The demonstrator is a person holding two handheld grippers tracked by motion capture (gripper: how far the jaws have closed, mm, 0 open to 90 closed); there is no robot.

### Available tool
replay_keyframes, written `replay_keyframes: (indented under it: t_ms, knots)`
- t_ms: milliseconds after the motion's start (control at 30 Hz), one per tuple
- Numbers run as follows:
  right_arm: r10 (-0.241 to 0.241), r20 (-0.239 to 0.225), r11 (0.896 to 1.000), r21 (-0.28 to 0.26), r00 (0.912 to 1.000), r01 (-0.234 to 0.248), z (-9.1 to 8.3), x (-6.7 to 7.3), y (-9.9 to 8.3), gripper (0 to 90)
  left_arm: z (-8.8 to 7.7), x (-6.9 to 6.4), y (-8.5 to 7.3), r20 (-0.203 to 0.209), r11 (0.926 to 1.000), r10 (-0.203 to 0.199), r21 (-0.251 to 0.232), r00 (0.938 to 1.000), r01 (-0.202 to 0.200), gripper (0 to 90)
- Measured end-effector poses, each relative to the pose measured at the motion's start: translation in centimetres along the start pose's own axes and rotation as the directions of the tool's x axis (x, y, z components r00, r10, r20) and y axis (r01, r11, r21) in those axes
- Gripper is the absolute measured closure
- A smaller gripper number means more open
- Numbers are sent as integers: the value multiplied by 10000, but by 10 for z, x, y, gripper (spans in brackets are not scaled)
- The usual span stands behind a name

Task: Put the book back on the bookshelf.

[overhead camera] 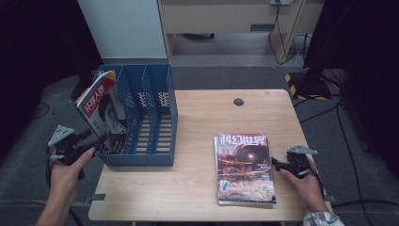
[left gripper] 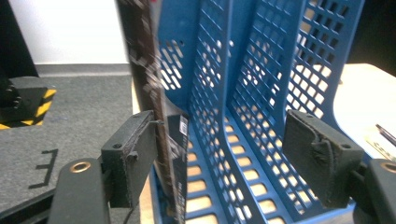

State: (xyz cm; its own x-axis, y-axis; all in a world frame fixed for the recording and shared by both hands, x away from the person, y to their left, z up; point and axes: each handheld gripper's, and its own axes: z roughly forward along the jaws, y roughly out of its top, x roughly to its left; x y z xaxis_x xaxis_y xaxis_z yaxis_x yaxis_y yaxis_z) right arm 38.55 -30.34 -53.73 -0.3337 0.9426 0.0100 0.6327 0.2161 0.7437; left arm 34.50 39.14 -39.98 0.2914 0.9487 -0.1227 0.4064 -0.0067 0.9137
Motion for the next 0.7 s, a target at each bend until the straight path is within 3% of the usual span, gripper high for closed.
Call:
replay_keyframes:
  t_ms: [200, 467, 600, 700]
  knots:
    - [-1, 4, 10000, 5, 10000, 1, 0, 0, 0, 266, 0, -11, -4, 365, 9993, 286, 212, 9989, -294, 263]
    - [-15, 40, 10000, 16, 10000, 15, 0, 0, 0, 267, 11, -41, -7, 1217, 9955, 770, 462, 9896, -832, 244]
    - [-266, 170, 9996, -17, 9995, 266, -4, 1, 3, 311, 19, -53, -7, 1427, 9931, 957, 538, 9851, -1042, 242]
    - [-253, 295, 9991, -335, 9992, 263, -11, -1, 6, 425, 26, -61, -6, 1599, 9907, 1090, 633, 9811, -1204, 241]
